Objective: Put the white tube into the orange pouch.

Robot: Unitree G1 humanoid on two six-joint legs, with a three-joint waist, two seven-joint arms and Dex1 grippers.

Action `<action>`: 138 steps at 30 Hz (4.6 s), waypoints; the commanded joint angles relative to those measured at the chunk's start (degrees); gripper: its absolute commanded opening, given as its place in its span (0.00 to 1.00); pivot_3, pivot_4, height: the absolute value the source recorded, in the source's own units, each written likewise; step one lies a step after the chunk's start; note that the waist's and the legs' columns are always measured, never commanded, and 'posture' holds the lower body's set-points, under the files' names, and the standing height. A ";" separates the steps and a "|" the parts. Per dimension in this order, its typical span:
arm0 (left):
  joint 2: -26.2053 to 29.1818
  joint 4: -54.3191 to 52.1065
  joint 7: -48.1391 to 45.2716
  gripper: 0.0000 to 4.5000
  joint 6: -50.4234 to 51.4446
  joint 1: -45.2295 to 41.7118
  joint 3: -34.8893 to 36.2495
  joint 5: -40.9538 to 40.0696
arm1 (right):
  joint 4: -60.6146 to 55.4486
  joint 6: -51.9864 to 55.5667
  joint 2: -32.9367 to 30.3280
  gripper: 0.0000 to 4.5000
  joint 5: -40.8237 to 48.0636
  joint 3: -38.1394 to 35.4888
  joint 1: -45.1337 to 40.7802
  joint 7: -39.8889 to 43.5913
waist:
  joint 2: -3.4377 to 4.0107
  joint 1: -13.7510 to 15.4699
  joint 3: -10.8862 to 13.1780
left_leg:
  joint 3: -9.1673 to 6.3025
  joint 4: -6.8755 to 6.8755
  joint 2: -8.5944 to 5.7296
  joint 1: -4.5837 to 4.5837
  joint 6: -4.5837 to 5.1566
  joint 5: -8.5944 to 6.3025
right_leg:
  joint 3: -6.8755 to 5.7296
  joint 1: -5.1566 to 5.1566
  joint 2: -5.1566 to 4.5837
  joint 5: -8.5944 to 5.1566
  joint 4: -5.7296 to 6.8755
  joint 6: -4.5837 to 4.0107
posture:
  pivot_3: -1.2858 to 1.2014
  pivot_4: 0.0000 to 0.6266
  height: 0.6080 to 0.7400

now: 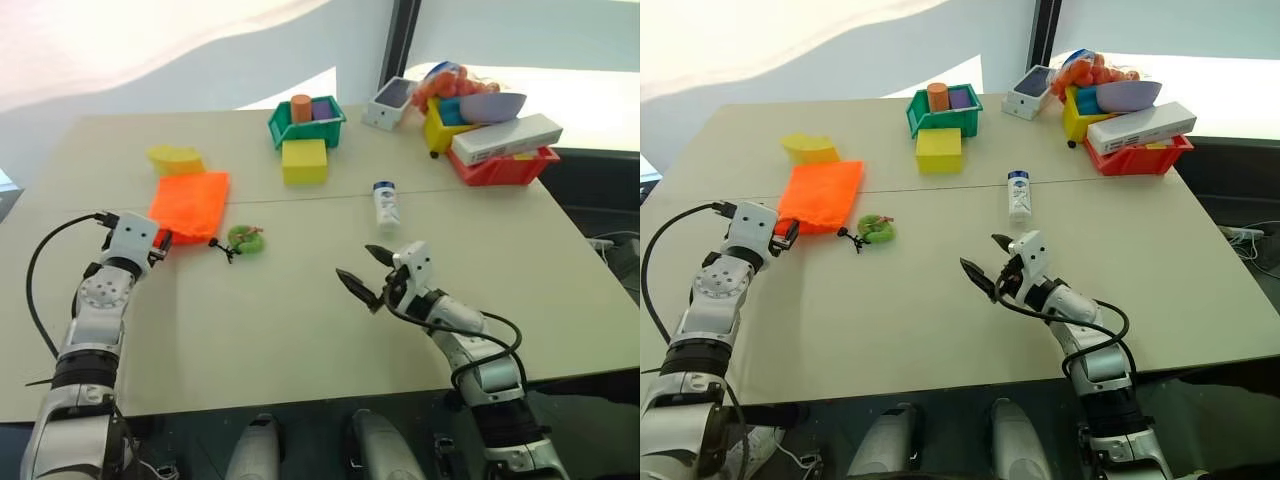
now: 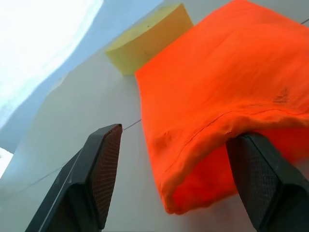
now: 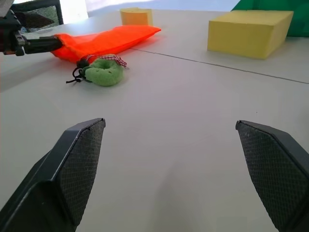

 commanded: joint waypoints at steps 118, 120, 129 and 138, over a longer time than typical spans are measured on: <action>-6.36 -50.58 -19.37 0.00 21.25 29.78 6.13 -25.10 | 23.01 -9.57 3.03 0.44 -6.28 -5.71 -20.14 -8.00 | 0.11 -0.20 0.07 | 0.04 -0.07 0.03 -0.01 0.00 0.00 | 0.11 -0.05 0.02 -0.10 -0.03 -0.18 | 0.52 0.24 1.00; -5.89 -50.02 -19.68 0.00 22.23 29.48 7.49 -26.92 | 13.77 -6.72 0.11 0.44 -3.95 -2.31 -15.17 -0.25 | 0.12 -0.21 0.07 | 0.03 -0.08 0.03 -0.02 0.01 0.00 | 0.11 -0.05 0.01 -0.08 -0.04 -0.05 | 0.52 0.24 1.00; -1.14 -45.30 -25.89 0.00 31.77 24.73 12.55 -37.82 | -8.44 11.34 -3.95 0.44 6.08 10.06 -7.55 14.68 | 0.09 -1.09 0.06 | -0.03 -0.01 0.07 0.05 0.01 0.00 | 0.06 -0.04 0.06 -0.26 0.02 -0.14 | 0.52 0.24 1.00; 1.32 -44.08 -29.52 0.00 35.22 21.63 11.86 -40.08 | -2.78 13.04 0.35 0.44 3.10 15.73 -13.53 16.00 | 0.08 -1.34 0.06 | -0.03 -0.01 0.04 -0.04 0.00 0.00 | 0.05 -0.03 0.02 -0.25 -0.06 -0.12 | 0.52 0.24 1.00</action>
